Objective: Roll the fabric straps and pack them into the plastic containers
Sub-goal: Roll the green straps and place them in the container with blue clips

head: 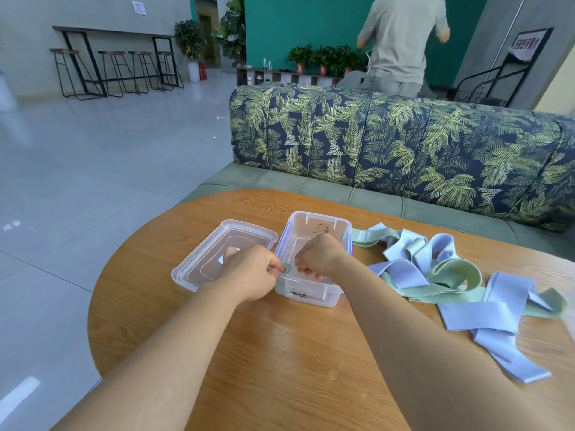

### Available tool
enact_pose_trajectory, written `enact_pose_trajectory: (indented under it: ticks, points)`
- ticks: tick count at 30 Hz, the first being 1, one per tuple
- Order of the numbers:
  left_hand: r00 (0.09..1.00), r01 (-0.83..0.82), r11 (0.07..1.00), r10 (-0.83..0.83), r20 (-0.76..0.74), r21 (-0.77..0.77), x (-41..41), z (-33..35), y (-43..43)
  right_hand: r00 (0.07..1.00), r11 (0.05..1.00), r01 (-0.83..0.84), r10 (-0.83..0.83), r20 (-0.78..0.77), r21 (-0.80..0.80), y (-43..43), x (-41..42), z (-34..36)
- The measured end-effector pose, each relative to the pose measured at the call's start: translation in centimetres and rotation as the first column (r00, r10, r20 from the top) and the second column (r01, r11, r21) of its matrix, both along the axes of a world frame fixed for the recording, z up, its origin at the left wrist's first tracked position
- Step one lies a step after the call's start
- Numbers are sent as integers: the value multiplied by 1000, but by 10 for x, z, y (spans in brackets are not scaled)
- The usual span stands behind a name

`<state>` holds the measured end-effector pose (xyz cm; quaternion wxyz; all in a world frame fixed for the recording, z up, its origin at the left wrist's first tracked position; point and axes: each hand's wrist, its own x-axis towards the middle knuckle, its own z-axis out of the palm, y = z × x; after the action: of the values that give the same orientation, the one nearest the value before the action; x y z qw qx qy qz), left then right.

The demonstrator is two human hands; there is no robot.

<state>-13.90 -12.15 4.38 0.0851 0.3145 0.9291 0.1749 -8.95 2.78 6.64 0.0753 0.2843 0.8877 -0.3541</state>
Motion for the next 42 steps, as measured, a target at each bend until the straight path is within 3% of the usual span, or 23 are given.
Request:
enact_pose_trajectory:
  ticks: [9,16,24,29,35,42]
  points:
    - [997,-43,999,42,66,25,15,17,-7,997,996,-8,1,-83,-84,-2,3,-6]
    - [995,-50,999,50,90,-2,13,12,-5,990,1000,25,-25,-140,-7,-5,-1,-16]
    - [995,-54,998,52,87,22,10,10,-4,996,998,56,-55,-66,20,-5,-5,-19]
    - [992,-50,997,43,117,59,12,12,-7,991,991,117,-121,-59,-66,-6,-8,-22]
    - [994,-35,999,33,109,22,7,13,-6,998,995,65,-65,12,-82,-8,-8,-16]
    - [996,-40,999,40,82,2,7,13,-6,988,973,149,-153,-7,-175,-4,-9,-21]
